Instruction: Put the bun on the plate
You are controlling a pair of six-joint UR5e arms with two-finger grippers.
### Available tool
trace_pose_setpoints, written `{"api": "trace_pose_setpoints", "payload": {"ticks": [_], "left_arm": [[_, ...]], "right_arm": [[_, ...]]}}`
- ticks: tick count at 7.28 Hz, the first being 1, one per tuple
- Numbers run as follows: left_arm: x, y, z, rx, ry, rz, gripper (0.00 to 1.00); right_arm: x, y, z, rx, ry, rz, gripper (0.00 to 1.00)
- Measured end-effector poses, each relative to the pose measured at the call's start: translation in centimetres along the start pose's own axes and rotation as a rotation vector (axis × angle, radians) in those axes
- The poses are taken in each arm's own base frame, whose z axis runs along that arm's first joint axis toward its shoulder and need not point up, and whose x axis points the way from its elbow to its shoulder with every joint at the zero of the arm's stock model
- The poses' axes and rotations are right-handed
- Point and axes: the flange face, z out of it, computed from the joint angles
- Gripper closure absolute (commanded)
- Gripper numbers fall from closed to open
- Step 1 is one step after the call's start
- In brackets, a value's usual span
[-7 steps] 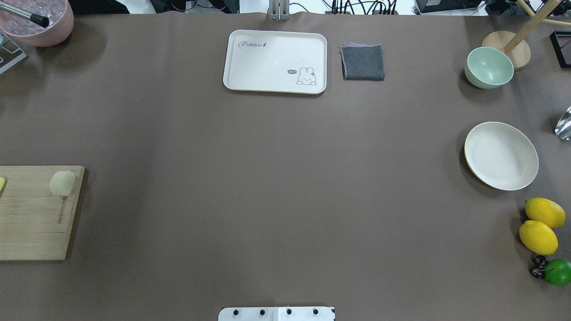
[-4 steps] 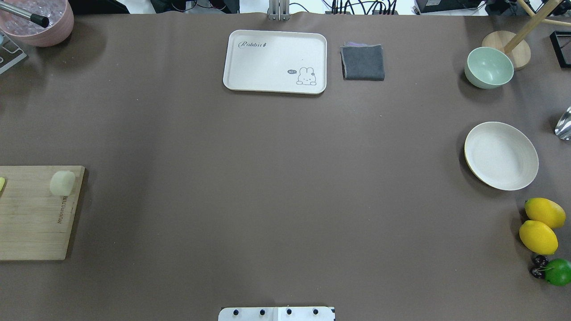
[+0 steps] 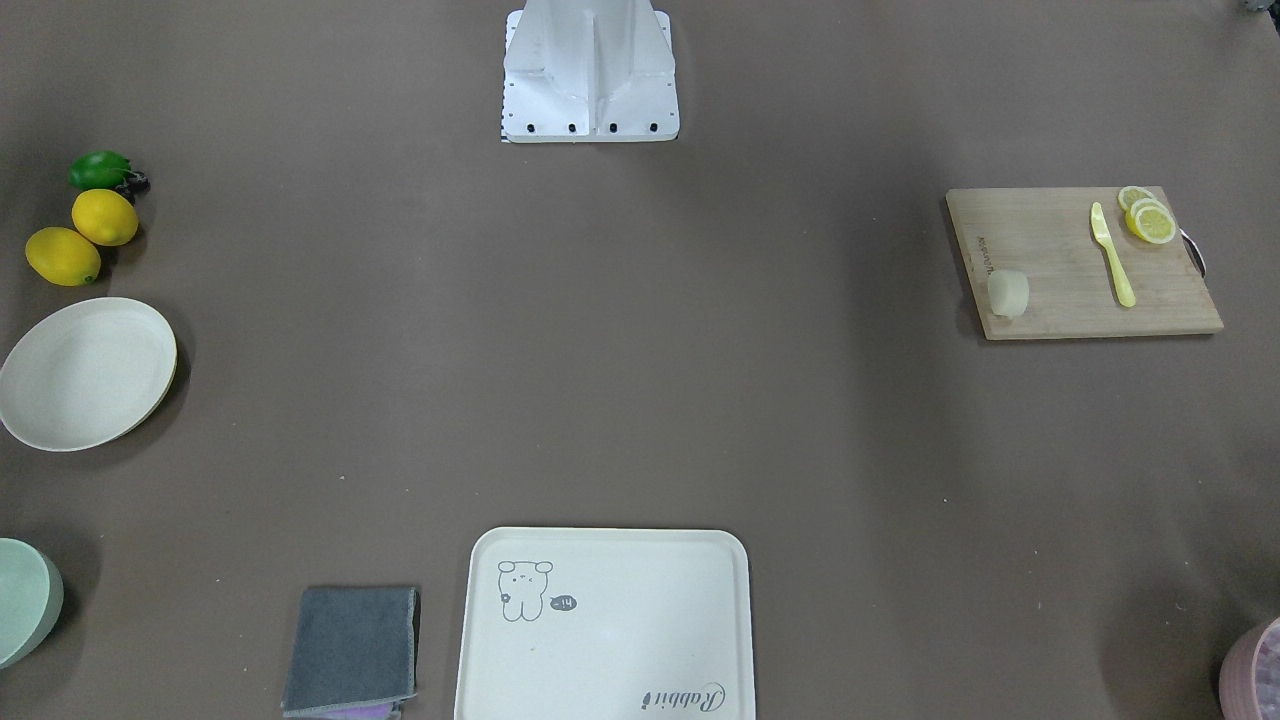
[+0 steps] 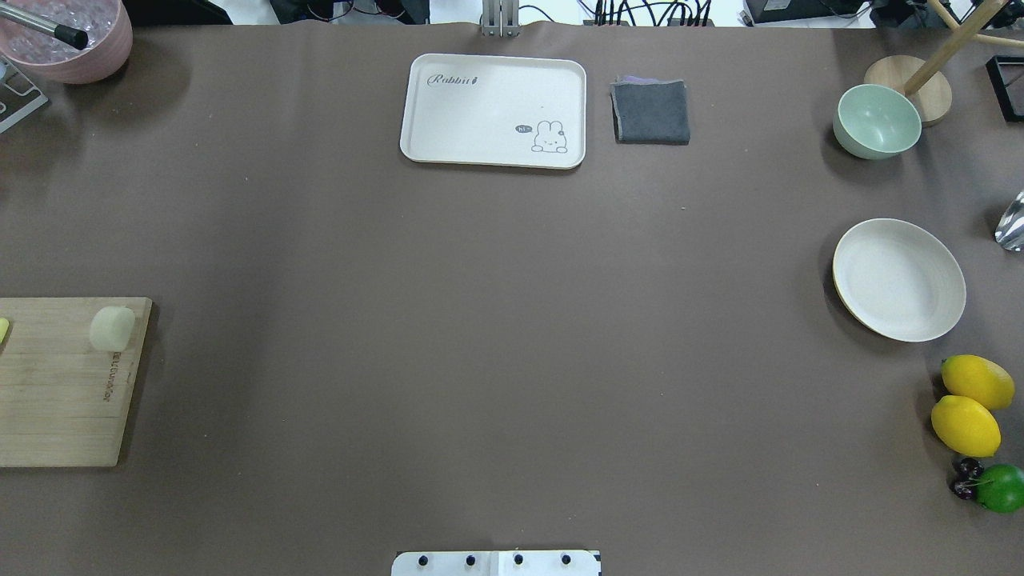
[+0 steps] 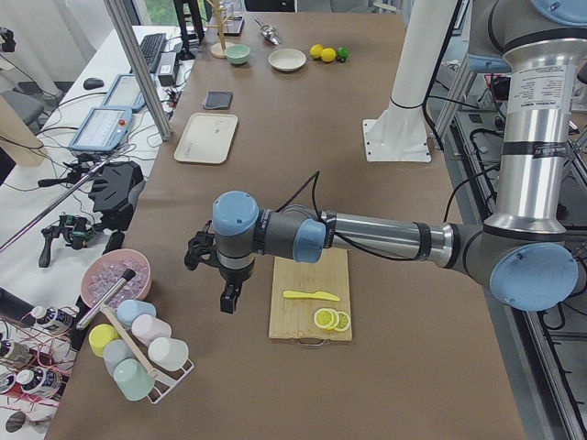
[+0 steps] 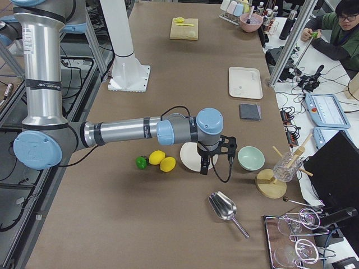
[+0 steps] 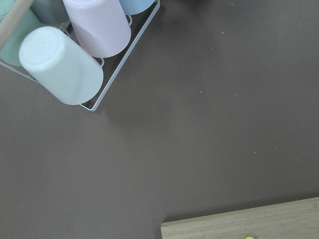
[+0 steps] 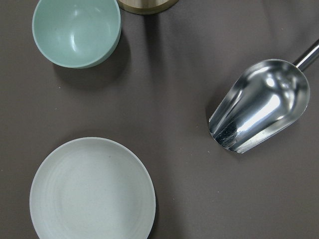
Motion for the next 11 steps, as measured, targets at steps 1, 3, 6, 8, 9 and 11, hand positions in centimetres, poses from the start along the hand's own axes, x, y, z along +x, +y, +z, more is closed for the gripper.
{"api": "trace_pose_setpoints", "payload": {"ticks": [1, 3, 6, 8, 9, 11], "left_arm": [[0.1, -0.1, -0.1, 0.002, 0.001, 0.002, 0.02], [1.1, -0.7, -1.1, 0.026, 0.002, 0.027, 0.02], [3.0, -2.5, -3.0, 0.07, -0.004, 0.066, 0.02], [2.4, -3.3, -2.3, 0.076, 0.002, -0.046, 0.02], [2.3, -3.2, -2.0, 0.105, 0.009, -0.09, 0.02], [1.9, -2.1, -1.5, 0.151, 0.017, -0.099, 0.02]], "right_arm": [[0.2, 0.1, 0.1, 0.003, 0.008, 0.001, 0.0], [1.8, 1.1, 1.2, 0.028, 0.005, -0.026, 0.0], [3.1, 0.7, 2.9, 0.053, -0.022, -0.067, 0.0], [3.6, -0.1, 5.4, 0.069, -0.033, -0.127, 0.0], [4.4, -0.5, 7.2, 0.084, -0.041, -0.163, 0.0], [4.9, -1.1, 9.6, 0.09, -0.058, -0.156, 0.0]]}}
